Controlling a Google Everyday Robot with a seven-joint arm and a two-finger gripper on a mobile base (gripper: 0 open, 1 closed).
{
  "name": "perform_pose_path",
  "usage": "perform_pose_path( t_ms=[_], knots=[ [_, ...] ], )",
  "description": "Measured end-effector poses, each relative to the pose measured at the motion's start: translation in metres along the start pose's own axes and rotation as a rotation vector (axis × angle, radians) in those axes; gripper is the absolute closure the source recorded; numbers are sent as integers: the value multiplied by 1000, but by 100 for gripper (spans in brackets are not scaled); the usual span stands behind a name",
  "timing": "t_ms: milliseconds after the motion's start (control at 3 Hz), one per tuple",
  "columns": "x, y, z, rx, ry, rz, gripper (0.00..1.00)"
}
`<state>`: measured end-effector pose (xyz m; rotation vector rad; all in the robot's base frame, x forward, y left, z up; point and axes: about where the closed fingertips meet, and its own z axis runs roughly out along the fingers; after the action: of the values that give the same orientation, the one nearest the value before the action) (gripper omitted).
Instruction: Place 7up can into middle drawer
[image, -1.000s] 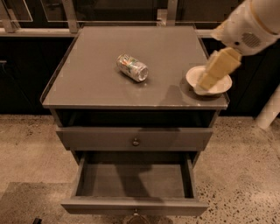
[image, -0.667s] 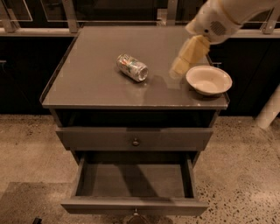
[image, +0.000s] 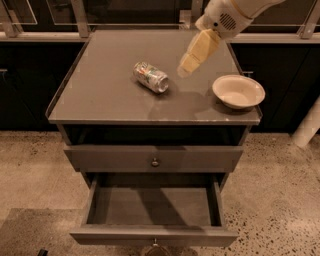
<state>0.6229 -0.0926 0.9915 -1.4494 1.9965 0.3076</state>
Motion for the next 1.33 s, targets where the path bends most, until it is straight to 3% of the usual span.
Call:
perform_pose_path(
  t_ms=[333, 667, 1333],
  knots=[
    [13, -12, 12, 45, -53, 54, 0],
    [13, -32, 47, 31, -107, 73, 0],
    [2, -44, 117, -59, -160, 106, 0]
  ],
)
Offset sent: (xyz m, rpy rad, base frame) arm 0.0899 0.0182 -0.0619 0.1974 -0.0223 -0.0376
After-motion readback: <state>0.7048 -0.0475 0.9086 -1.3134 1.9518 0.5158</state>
